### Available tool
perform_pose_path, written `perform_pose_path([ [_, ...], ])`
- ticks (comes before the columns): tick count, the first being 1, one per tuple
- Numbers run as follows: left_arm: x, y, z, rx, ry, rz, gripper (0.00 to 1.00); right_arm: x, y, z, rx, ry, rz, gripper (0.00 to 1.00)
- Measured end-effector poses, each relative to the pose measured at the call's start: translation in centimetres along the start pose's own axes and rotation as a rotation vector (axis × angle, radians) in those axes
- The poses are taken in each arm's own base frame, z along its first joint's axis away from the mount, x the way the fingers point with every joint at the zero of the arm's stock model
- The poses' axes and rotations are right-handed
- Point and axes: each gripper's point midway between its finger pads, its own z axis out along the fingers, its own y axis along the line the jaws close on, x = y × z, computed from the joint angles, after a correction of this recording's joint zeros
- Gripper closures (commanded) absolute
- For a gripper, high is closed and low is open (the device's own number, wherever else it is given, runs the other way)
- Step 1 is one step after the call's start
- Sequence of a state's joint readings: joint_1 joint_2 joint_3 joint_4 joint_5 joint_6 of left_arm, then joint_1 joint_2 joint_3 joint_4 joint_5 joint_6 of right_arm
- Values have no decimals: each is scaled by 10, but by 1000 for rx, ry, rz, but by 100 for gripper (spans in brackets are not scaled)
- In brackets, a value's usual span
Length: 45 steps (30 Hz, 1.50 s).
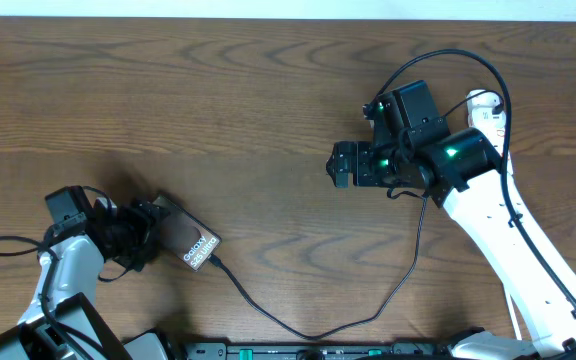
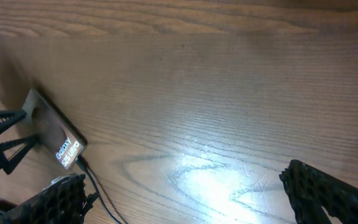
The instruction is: Plug charger to phone and switch on socket
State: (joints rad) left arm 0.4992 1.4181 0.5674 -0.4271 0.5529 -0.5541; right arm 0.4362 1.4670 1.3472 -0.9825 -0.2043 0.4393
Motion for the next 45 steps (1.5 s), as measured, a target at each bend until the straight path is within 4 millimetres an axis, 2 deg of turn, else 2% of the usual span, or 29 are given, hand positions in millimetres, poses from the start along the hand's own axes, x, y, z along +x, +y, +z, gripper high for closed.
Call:
perform_pose_path([
  [12, -15, 45, -20, -327, -72, -40, 15, -2, -1, 0, 9, -9, -4, 1],
  [15, -21, 46, -29, -357, -104, -33, 15, -2, -2, 0, 13, -11, -5, 1],
  [19, -40, 21, -52, -311, -208, 9, 15, -3, -2, 0, 15, -13, -5, 1],
  [22, -51, -9, -73, -248, -287, 86, 15, -3, -3, 0, 17, -14, -5, 1],
  [26, -48, -51, -89, -179, -329, 222, 15, -3, -3, 0, 18, -14, -5, 1],
  [27, -44, -68, -92, -157, -330, 284, 15, -3, -3, 0, 18, -14, -5, 1],
  [31, -23, -111, -95, -112, -316, 458, 15, -2, -3, 0, 19, -13, -5, 1],
  [32, -12, -131, -96, -89, -315, 547, 15, -2, -3, 0, 20, -12, -4, 1],
  [34, 4, -152, -99, -68, -309, 654, 15, -2, -4, 0, 21, -12, -4, 1],
  [39, 44, -186, -108, -58, -287, 903, 11, -1, -5, 0, 25, -7, -3, 1],
  [42, 68, -197, -111, -58, -262, 1068, 4, 0, -5, 0, 27, -2, -3, 1],
  [45, 88, -202, -109, -55, -240, 1188, 1, 1, -5, 0, 29, 0, -2, 1],
])
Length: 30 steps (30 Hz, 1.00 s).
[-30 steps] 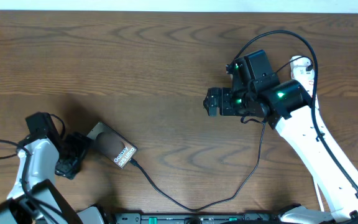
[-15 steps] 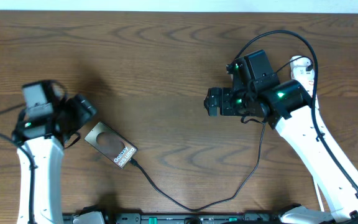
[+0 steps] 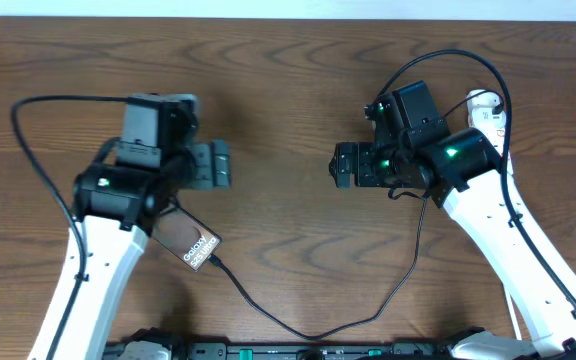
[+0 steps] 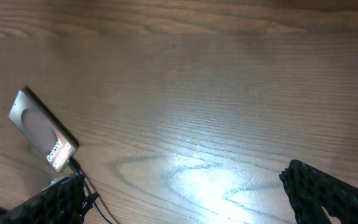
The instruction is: Plug charger to phone and switch on socket
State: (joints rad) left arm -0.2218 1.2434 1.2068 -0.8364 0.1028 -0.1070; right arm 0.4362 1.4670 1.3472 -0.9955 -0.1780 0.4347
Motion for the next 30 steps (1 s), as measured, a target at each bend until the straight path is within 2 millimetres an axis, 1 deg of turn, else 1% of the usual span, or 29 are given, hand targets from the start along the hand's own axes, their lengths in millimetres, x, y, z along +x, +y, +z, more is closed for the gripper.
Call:
perform_pose_path([
  [2, 4, -13, 0, 22, 8, 70, 1, 1, -1, 0, 3, 6, 1, 1],
  [4, 6, -22, -1, 36, 9, 119, 1, 5, -2, 0, 11, 19, 2, 1],
  [6, 6, -25, -2, 42, 7, 144, 1, 8, -4, 0, 19, 32, 4, 1],
  [11, 6, -25, -3, 42, 3, 156, 1, 11, -8, 0, 39, 41, 7, 1],
  [30, 6, -25, -3, 42, 3, 171, 1, 11, -9, 0, 42, 40, 6, 1],
])
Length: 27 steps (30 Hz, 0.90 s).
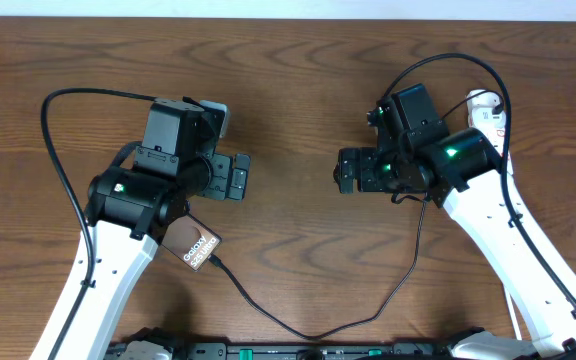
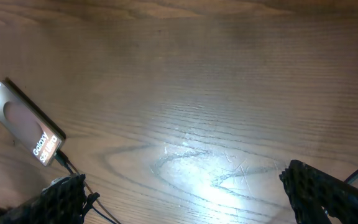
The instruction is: Plug charger to phone and switch on socket
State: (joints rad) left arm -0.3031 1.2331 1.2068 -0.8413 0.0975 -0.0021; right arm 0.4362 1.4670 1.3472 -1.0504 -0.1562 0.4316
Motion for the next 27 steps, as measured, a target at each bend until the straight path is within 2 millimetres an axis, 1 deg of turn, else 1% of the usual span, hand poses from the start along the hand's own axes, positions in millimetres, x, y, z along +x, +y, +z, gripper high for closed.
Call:
perform_pose_path([
  [6, 0, 0, 0, 0, 0, 0, 1, 1, -1, 0, 3, 2, 1, 1],
  [9, 0, 0, 0, 0, 0, 0, 1, 5, -10, 0, 51, 15, 9, 1],
  [13, 0, 0, 0, 0, 0, 0, 1, 20, -44, -6, 235, 51, 71, 1],
  [15, 0, 0, 0, 0, 0, 0, 1, 20, -57, -9, 302, 40, 93, 1],
  [18, 0, 0, 0, 0, 0, 0, 1, 15, -78, -15, 374, 13, 134, 1],
  [20, 0, 0, 0, 0, 0, 0, 1, 7, -95, -19, 406, -11, 176, 1],
  [23, 0, 0, 0, 0, 0, 0, 1, -9, -131, -28, 436, -54, 243, 1],
  [27, 0, 0, 0, 0, 0, 0, 1, -22, -170, -38, 401, -75, 273, 1],
])
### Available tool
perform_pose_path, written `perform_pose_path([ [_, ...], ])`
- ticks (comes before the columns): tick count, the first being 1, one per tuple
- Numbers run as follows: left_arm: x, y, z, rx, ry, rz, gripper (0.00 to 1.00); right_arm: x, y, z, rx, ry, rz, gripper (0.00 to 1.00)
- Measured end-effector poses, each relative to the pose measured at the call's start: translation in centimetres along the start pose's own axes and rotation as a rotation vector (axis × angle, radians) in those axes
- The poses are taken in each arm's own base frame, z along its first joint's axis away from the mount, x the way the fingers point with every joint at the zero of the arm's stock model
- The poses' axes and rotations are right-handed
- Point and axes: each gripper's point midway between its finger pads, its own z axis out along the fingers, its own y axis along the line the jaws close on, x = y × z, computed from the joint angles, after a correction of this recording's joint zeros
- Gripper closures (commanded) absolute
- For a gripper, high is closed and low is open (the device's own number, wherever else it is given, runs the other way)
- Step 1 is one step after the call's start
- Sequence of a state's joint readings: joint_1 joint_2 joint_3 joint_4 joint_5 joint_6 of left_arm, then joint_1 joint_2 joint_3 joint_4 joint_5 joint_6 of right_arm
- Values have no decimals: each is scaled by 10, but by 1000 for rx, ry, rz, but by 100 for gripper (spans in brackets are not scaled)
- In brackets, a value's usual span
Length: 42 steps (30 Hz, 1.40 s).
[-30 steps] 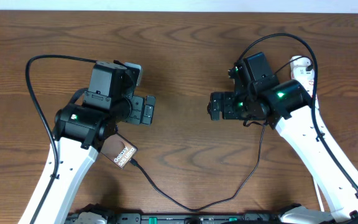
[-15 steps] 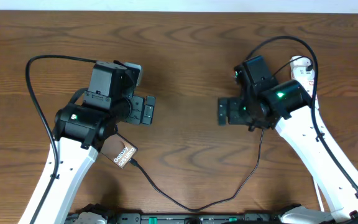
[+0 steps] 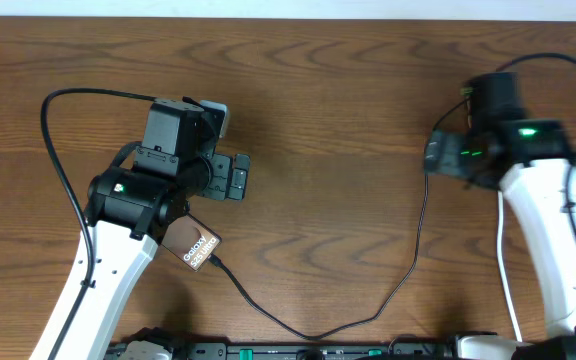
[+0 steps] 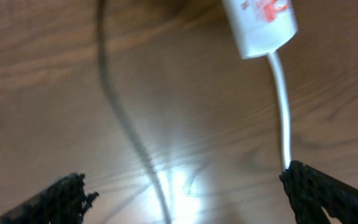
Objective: Plug charger to phone and switch on socket
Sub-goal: 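Move the right gripper up to the power strip's orange switch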
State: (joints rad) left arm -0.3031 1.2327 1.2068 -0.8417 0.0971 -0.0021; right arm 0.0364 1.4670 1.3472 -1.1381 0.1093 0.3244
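Observation:
The phone (image 3: 192, 243) lies screen up on the wood table, with the black charger cable (image 3: 310, 332) plugged into its lower end. That cable loops along the front edge and climbs toward my right arm. My left gripper (image 3: 239, 177) hovers above and right of the phone, open and empty. My right gripper (image 3: 435, 154) is at the far right, open with nothing between its fingers. In the right wrist view it (image 4: 185, 190) hangs over the end of the white socket strip (image 4: 261, 23), its white cord (image 4: 281, 102) and the blurred black cable (image 4: 124, 121). The overhead view hides the socket under my right arm.
A wood table (image 3: 318, 90) fills the scene. A black rail (image 3: 298, 351) runs along the front edge. My left arm's own black cable (image 3: 63, 110) arcs over the table's left side.
My right arm has swung from the table's middle to the far right. Its wrist view has left the phone and now shows the white socket strip. The left arm and the phone have not moved.
At first my left gripper was low at the phone's left end, the cable plugged in. Then the left arm was up and off the phone, which lay alone. It shifted slightly right and stayed there. My right gripper, open throughout, now hangs by the socket strip.

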Motion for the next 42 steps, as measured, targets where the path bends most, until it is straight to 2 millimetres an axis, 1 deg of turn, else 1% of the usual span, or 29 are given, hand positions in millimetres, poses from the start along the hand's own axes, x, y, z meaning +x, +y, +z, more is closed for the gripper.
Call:
perform_pose_path([
  [3, 0, 0, 0, 0, 0, 0, 1, -7, -28, 3, -46, 18, 21, 1],
  [7, 0, 0, 0, 0, 0, 0, 1, -13, -67, 4, -81, 16, 118, 1],
  [11, 0, 0, 0, 0, 0, 0, 1, -13, -95, 4, -79, 18, 238, 1],
  [13, 0, 0, 0, 0, 0, 0, 1, -12, -101, 4, -78, 18, 278, 1],
  [15, 0, 0, 0, 0, 0, 0, 1, -16, -101, 4, -89, 3, 292, 1],
  [17, 0, 0, 0, 0, 0, 0, 1, -27, -97, 3, -123, -37, 278, 1],
  [22, 0, 0, 0, 0, 0, 0, 1, -57, -77, -4, -259, -154, 218, 1],
  [24, 0, 0, 0, 0, 0, 0, 1, -65, -71, -6, -300, -177, 202, 1],
  [26, 0, 0, 0, 0, 0, 0, 1, -69, -67, -3, -328, -162, 187, 1],
  [29, 0, 0, 0, 0, 0, 0, 1, -80, -64, 13, -352, -90, 166, 1],
  [32, 0, 0, 0, 0, 0, 0, 1, -94, -66, 43, -360, 22, 146, 1],
  [34, 0, 0, 0, 0, -1, 0, 1, -103, -68, 63, -356, 60, 137, 1],
  [36, 0, 0, 0, 0, 0, 0, 1, -109, -70, 80, -352, 82, 130, 1],
  [39, 0, 0, 0, 0, 0, 0, 1, -117, -72, 98, -348, 81, 114, 1],
  [42, 0, 0, 0, 0, 0, 0, 1, -123, -74, 109, -346, 60, 78, 1],
])
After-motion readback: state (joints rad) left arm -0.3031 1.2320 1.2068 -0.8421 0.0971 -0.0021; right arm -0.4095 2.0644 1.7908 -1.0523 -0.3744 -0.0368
